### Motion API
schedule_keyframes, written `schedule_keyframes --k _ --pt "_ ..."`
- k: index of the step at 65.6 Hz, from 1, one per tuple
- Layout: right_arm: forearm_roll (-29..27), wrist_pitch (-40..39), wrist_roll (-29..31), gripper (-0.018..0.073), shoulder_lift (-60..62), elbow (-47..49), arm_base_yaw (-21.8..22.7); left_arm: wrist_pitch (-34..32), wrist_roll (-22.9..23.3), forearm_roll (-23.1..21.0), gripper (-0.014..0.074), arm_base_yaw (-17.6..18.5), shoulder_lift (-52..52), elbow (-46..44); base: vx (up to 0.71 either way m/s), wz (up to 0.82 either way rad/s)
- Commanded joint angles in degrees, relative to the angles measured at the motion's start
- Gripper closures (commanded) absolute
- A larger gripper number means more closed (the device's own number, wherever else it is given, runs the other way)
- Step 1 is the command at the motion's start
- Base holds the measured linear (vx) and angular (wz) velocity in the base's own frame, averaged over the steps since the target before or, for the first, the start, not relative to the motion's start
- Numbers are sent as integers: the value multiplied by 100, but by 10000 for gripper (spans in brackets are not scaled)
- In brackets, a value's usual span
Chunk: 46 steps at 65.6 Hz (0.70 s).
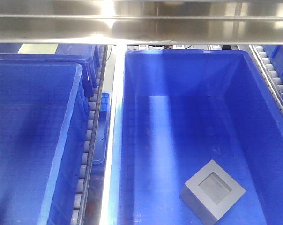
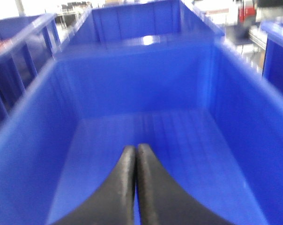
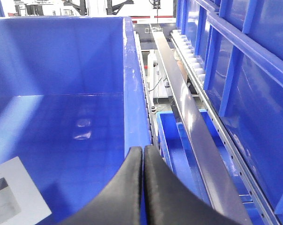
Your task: Sort gray base to blue bin
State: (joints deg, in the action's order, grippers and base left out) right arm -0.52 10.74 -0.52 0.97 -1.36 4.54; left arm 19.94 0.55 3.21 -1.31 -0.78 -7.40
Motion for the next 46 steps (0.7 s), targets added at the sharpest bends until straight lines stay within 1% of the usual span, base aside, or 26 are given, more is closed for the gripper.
schedule_keyframes --k 1,15,19,29,46 --pt "52 -229 52 564 -18 -29 0 -749 13 21 603 -12 -75 161 0 0" --pt "52 -229 52 564 -18 -29 0 -1327 18 21 603 -12 -75 760 0 0" --pt "52 -229 52 564 -18 -29 0 -1310 18 21 603 -12 -75 773 0 0" --pt "52 -229 52 564 -18 -29 0 -1507 18 21 603 -12 -75 772 0 0" --pt "52 -229 52 564 -18 -29 0 -1506 18 21 603 -12 -75 772 0 0"
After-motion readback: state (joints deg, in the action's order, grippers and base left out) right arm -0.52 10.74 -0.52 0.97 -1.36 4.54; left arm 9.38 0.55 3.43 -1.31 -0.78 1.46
